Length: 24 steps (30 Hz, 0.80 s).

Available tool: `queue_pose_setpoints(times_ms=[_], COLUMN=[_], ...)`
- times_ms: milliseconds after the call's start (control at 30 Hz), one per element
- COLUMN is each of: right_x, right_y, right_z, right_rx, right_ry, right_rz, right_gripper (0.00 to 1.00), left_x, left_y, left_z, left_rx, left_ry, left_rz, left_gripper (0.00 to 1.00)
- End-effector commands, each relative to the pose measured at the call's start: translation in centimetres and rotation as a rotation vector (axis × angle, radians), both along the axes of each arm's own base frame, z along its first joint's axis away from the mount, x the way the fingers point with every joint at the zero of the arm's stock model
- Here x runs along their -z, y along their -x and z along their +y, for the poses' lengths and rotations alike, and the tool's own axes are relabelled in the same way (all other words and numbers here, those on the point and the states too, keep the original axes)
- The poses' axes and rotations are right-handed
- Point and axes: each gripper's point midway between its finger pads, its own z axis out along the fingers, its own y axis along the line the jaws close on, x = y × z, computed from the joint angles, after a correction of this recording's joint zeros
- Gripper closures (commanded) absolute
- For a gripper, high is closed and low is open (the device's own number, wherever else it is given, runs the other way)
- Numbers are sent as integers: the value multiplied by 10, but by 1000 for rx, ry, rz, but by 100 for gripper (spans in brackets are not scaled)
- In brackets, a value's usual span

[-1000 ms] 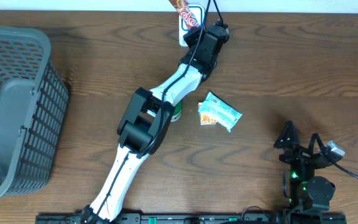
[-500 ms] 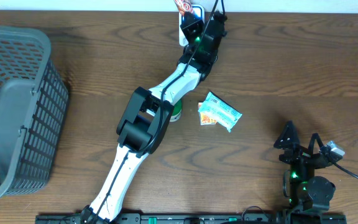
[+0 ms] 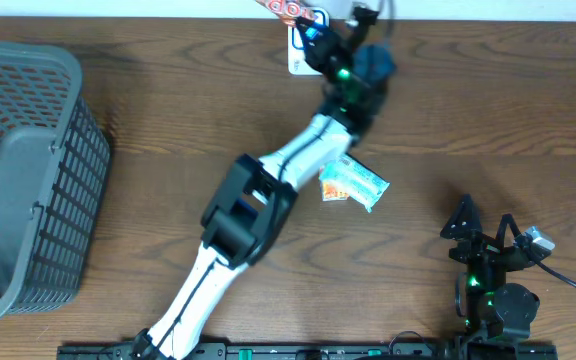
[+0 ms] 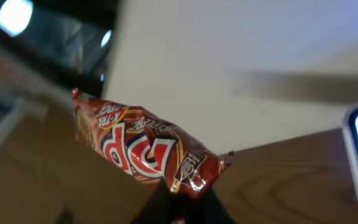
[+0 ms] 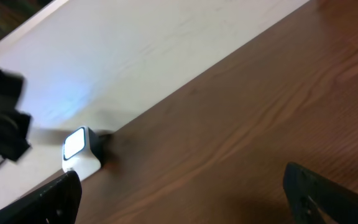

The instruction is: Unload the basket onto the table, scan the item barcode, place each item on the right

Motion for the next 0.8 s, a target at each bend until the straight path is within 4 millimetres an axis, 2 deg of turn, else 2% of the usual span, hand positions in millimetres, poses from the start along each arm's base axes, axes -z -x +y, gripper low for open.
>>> queue_pose_setpoints(times_ms=[0,100,200,367,467,533,700,767], right_x=[1,1,1,1,1,1,1,1], right_y=[0,0,0,0,0,0,0,0], right_z=[0,0,0,0,0,0,0,0], right_rx=[1,1,1,1,1,1,1,1], right_ry=[13,13,13,13,13,13,13,13], right_rz=[6,6,5,6,5,5,5,5], right_gripper=[1,1,1,1,1,1,1,1], left_x=[-46,-51,-61,-81,-91,-97,-105,-108], left_y=[54,77,91,99,95,88,60,51], left_z=[-25,-61,-78,-78,-65,-49,10,41], left_rx=[-52,30,78,93,69,36,-86,-157], left_ry=[159,207,238,274,289,297,318,356], left_rz=[-97,-129,-150,-176,-190,-202,-245,-288], left_gripper=[92,93,93,93,93,93,93,93])
